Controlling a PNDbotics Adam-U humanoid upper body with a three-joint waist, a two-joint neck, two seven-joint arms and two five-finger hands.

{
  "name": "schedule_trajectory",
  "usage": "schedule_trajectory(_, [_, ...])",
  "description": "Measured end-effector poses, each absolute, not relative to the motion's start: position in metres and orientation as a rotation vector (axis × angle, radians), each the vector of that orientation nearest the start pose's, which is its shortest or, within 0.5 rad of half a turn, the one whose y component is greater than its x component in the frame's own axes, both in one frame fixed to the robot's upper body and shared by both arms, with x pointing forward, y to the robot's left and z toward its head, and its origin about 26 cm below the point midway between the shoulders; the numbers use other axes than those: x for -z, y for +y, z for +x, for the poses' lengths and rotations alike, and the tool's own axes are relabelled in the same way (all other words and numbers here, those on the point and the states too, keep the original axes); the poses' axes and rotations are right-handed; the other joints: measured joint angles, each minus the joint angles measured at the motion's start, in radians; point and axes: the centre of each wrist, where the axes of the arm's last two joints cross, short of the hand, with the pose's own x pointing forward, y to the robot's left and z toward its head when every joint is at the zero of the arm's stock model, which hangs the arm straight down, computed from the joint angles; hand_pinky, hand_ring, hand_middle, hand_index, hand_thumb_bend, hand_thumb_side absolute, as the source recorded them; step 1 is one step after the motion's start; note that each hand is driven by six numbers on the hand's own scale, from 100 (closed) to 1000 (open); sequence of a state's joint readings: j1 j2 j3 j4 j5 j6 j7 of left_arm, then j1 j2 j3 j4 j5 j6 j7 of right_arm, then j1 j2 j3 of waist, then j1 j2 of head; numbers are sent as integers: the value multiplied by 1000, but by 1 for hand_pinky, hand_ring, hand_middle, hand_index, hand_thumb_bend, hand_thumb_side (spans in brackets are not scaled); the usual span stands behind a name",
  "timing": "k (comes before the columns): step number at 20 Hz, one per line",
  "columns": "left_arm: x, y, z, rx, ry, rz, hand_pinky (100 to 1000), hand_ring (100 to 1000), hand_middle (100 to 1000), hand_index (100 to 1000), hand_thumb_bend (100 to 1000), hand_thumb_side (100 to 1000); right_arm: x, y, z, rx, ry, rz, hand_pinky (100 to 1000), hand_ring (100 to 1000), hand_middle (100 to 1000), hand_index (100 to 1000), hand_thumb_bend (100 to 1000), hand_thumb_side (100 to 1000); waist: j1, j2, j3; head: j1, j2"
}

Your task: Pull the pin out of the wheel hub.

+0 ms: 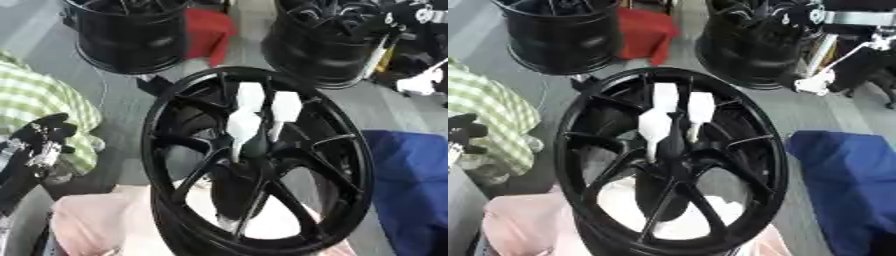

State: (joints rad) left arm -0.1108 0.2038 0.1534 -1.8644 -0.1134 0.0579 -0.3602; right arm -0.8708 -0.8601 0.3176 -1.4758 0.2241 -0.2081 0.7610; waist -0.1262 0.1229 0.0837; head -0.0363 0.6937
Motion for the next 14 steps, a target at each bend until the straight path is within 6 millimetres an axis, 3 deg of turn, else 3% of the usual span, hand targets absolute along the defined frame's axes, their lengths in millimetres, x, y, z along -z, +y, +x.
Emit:
schedule_trajectory(6, [-113, 306, 289, 497, -1827, 122, 712, 824, 713, 869, 100, 598, -292, -292, 436, -1875, -1417, -520, 775, 827, 883, 959, 212, 274, 0, 0, 2, -2, 3])
schedule_trajectory(10, [-113, 306, 289, 498, -1824, 122, 712, 824, 713, 869, 100, 598, -283, -292, 445, -1891, -1382, -519, 775, 827, 883, 959, 212, 274, 0, 0, 2, -2, 8])
schedule_trajectory(11, [-113, 306, 289, 498, -1824, 122, 711, 824, 714, 870, 100, 599, -281, -292, 446, -1892, -1379, -520, 817, 886, 930, 970, 232, 328, 0, 0, 2, -2, 8])
schedule_trajectory(14, [-113, 306, 289, 499, -1823, 120, 711, 825, 715, 870, 100, 599, -280, -289, 450, -1898, -1360, -520, 829, 908, 950, 976, 235, 342, 0, 0, 2, -3, 8])
